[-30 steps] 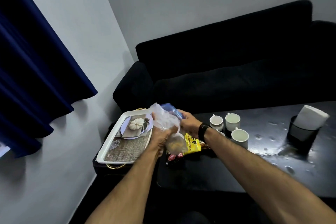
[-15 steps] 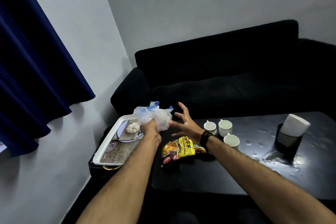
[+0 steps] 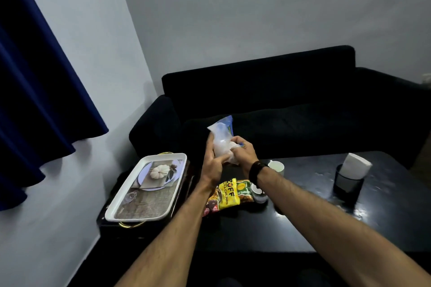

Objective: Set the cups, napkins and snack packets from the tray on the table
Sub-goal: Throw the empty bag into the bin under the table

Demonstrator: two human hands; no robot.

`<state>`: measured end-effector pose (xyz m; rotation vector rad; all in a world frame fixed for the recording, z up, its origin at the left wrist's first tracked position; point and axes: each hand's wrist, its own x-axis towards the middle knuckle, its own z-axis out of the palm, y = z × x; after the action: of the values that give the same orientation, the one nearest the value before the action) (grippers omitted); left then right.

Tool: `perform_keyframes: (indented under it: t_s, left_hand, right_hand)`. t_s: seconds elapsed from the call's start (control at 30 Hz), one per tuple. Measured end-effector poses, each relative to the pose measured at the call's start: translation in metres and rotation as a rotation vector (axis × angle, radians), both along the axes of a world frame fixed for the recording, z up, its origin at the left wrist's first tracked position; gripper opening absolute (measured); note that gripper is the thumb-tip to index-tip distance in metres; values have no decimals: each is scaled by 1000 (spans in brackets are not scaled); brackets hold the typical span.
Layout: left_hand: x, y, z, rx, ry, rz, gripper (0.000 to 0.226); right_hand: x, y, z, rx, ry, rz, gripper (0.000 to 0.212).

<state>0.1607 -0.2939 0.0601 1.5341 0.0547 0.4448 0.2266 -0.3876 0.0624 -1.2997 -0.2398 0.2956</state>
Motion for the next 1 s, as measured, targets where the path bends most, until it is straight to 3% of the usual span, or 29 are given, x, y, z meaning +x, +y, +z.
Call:
perform_keyframes:
  t_s: [0.1,0.2,0.27,0.37,0.53,0.7,0.87,1.0]
  left_hand:
    - [7,-12,0,202,59,-34,55]
    - [16,-24,1,436,84,146,45]
    - [19,-40,4,525,76,166,38]
    - [22,-77,5,548,76,52,36]
    - [27,-153,4,576,47,-142,46]
    - [31,-211,-3,359,109,-146,42]
    - [38,-270,-29,744,200,-336,41]
    - [31,-328,-63,928,240,-540,36]
  right_hand:
    - [-1,-13,1,26,81,-73,21]
    - [1,-35,3,309,197,70,28]
    - [2,-54,7,363,197,85,33]
    - [8,-89,5,179,126,-102,59]
    - [18,-171,4,-6,74,-332,20]
    - [25,-265,1,-74,83,-481,22]
    - [-1,-375,-31,-217,128,-533,27]
    - [-39,-453,-65,-249,226,-600,20]
